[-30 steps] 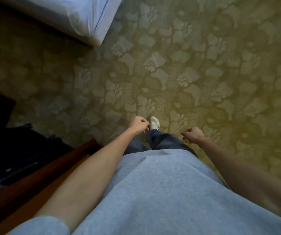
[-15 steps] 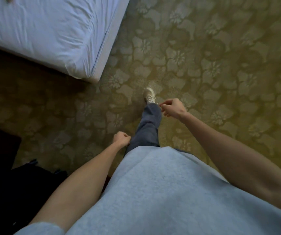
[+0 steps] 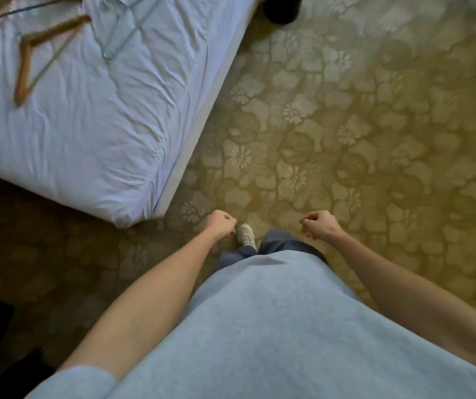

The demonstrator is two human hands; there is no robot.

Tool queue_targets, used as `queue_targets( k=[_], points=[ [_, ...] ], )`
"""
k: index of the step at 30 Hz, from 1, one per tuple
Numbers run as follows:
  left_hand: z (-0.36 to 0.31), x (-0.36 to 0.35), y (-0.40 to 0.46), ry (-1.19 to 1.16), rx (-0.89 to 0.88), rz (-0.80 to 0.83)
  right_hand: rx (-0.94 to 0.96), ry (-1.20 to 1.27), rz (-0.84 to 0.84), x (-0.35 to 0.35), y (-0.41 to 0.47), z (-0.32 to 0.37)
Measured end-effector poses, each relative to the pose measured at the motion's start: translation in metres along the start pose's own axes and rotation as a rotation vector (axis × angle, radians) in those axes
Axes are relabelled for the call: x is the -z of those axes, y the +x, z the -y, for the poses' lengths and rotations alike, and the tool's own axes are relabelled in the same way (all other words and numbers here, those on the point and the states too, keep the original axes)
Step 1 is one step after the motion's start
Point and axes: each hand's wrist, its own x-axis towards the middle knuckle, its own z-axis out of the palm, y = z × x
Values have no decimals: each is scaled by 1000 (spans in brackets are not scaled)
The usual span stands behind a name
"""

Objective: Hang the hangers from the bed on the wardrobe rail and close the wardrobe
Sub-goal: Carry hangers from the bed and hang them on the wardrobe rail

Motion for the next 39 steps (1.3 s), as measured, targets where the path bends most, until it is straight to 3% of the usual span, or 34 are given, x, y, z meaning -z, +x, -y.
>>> queue_targets(
  k=[7, 12, 19, 31, 39],
  points=[
    [-174, 75, 97, -6, -164, 50, -155, 80, -17, 80, 83, 41],
    [-265, 144, 165, -1, -166, -18, -185, 136, -15, 139, 175, 105],
    [-307, 251, 224, -73, 29, -130, -18, 65, 37, 228, 261, 280],
    [-329, 347, 322, -229, 284, -169, 378, -122, 185, 285, 386, 582],
    [-436, 419, 409, -468, 348, -160, 378, -365, 229, 352, 476, 706]
  ],
)
